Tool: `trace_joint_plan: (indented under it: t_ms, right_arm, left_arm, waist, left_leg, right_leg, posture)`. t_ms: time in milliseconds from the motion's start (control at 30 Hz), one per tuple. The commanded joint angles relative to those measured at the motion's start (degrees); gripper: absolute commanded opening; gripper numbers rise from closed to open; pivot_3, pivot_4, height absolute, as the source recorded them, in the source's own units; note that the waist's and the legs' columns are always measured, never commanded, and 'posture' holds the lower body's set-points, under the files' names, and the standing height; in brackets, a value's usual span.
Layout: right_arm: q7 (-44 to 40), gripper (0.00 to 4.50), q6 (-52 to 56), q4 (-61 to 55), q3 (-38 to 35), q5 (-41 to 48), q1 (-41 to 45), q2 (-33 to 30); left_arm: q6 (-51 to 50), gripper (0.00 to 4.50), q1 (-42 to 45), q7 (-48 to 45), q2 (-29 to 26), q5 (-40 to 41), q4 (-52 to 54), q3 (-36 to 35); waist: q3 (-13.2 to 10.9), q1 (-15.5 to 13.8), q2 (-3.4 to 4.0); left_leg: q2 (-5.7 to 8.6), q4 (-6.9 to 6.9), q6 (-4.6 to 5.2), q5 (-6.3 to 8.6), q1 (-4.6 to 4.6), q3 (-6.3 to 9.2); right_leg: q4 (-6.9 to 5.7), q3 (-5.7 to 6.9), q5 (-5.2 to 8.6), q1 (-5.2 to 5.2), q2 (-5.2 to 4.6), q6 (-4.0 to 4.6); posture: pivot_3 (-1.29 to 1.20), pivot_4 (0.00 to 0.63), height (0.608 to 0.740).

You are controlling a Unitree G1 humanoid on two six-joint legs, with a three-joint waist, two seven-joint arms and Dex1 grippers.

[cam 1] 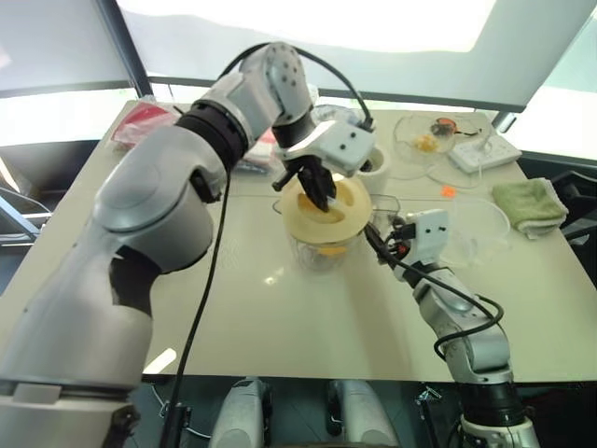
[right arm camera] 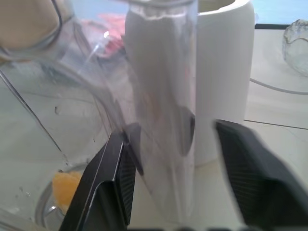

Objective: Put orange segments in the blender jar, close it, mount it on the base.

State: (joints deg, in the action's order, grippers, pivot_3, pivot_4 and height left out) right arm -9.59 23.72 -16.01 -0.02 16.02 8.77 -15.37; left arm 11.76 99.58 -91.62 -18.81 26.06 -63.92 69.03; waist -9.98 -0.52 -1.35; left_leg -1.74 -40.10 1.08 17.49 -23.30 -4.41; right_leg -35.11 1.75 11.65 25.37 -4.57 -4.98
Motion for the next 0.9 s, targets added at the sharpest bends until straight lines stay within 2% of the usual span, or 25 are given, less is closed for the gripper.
trace_joint_plan:
  t_ms: [33,433,633,900]
  right_arm:
    - [0.34,0.95,-1.8,-1.0,-1.83,-1.0,0.97,0.22]
    - [5.43,0.95,0.21,-5.12,0.11,-6.56,0.08,5.82]
    - [7.16,0.95,1.58,-5.83,-0.31,-7.89,-0.2,7.82]
    - [6.9,0.95,2.0,-5.37,-1.54,-8.16,0.37,7.21]
  left_arm:
    - [-0.49,0.26,-1.89,-0.88,-0.69,0.43,0.68,4.51]
    - [-7.17,0.26,-3.95,-0.88,-4.18,7.66,7.19,10.3]
    - [-19.92,0.26,-5.74,-0.88,-2.52,7.86,6.33,4.52]
    - [-32.33,0.26,-8.66,-0.88,-1.97,1.71,10.57,-8.44]
  waist:
    - [-0.01,-0.07,-0.01]
    - [0.0,0.83,0.0]
    - [0.04,1.31,0.03]
    - [0.05,1.22,0.04]
  left_leg:
    - [0.0,0.0,0.0,0.0,-0.04,0.01]
    - [-0.02,0.02,0.0,0.0,-0.01,0.02]
    - [-0.01,0.02,0.01,0.0,0.0,0.0]
    - [-0.01,0.05,0.02,0.01,-0.01,0.01]
  right_leg:
    - [0.01,0.01,0.0,0.02,0.0,0.0]
    - [-0.01,0.0,0.01,0.03,0.03,0.0]
    - [-0.01,-0.01,0.04,0.02,0.03,-0.05]
    - [0.01,-0.01,0.06,0.02,0.04,-0.08]
  posture:
    - [0.0,0.15,0.74]
    - [0.0,0.15,0.74]
    - [0.0,0.15,0.74]
    - [0.0,0.15,0.74]
